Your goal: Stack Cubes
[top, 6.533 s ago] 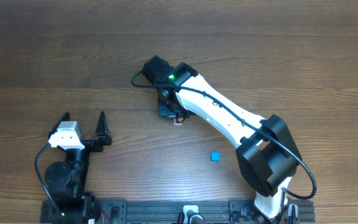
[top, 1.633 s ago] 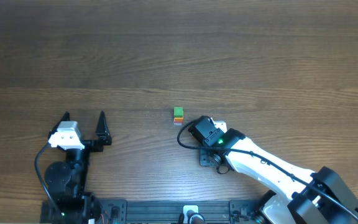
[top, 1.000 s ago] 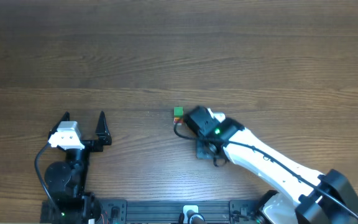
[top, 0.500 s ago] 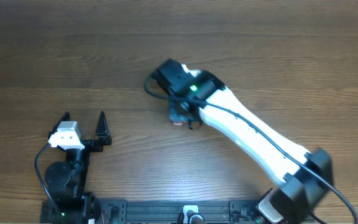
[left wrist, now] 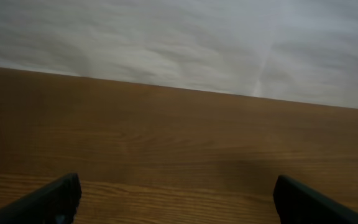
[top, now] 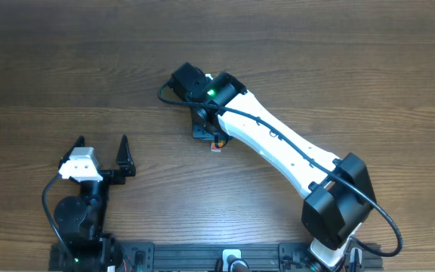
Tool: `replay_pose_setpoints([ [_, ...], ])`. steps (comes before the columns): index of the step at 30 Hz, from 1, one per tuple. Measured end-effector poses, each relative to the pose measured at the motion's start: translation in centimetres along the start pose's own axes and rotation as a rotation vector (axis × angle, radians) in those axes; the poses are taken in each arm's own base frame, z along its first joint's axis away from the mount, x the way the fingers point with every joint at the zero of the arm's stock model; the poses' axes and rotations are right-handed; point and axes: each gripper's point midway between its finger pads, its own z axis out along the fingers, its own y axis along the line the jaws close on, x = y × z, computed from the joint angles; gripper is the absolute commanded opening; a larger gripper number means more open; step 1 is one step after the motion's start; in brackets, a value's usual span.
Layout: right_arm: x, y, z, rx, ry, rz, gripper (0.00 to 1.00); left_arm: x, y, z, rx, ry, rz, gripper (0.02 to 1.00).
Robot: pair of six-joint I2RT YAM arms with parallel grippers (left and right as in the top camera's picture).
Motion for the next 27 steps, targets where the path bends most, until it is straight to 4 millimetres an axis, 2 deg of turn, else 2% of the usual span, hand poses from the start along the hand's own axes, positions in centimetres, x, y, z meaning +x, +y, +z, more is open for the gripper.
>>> replay_pose_setpoints([
  [27, -0.3, 0.5, 1.6, 0.011, 0.014, 0.008, 0.014, 0.0, 0.0, 0.0, 0.0, 0.0, 0.0, 1.0],
])
